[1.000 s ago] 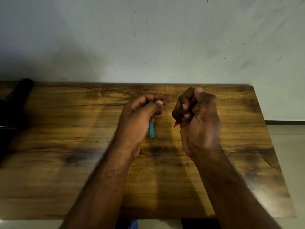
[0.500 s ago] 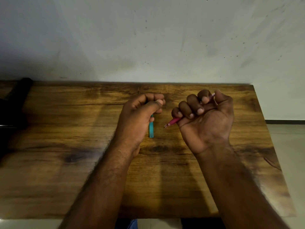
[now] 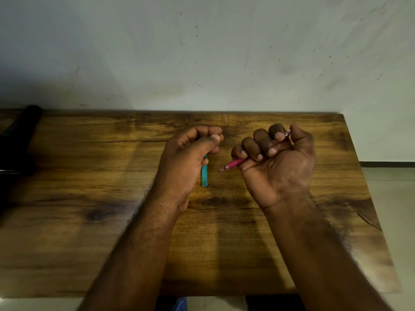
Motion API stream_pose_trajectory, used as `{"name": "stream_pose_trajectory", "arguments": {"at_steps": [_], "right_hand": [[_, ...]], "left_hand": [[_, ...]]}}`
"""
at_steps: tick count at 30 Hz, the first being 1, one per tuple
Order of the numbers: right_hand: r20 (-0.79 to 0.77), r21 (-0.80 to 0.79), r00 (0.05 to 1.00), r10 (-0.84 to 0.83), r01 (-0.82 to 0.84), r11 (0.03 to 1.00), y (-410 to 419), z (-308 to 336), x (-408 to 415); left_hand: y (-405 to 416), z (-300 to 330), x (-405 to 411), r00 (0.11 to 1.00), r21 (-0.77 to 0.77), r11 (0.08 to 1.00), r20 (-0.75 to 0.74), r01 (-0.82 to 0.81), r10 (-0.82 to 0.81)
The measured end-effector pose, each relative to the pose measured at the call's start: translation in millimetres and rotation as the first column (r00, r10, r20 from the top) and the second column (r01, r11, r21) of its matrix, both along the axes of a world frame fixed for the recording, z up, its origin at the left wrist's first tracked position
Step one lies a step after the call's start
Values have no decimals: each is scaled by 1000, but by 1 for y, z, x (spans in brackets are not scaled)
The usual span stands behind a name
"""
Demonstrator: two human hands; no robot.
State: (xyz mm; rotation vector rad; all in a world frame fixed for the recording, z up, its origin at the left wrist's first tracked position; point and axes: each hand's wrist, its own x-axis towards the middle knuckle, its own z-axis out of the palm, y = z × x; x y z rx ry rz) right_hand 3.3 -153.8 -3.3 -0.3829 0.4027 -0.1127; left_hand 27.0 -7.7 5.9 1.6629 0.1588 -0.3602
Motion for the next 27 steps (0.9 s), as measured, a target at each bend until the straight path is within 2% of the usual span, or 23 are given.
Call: {"name": "stream_pose_trajectory", "arguments": {"at_steps": [13, 27], "right_hand": [[-11, 19, 1000, 7, -7, 1000, 0, -2, 0], [-21, -30, 1000, -5, 4, 1000, 1, 0, 0]], "left_hand": [[0, 0, 0, 1000, -11, 1000, -4, -7, 7], [-1, 0, 0, 999, -28, 999, -24, -22, 21]]}}
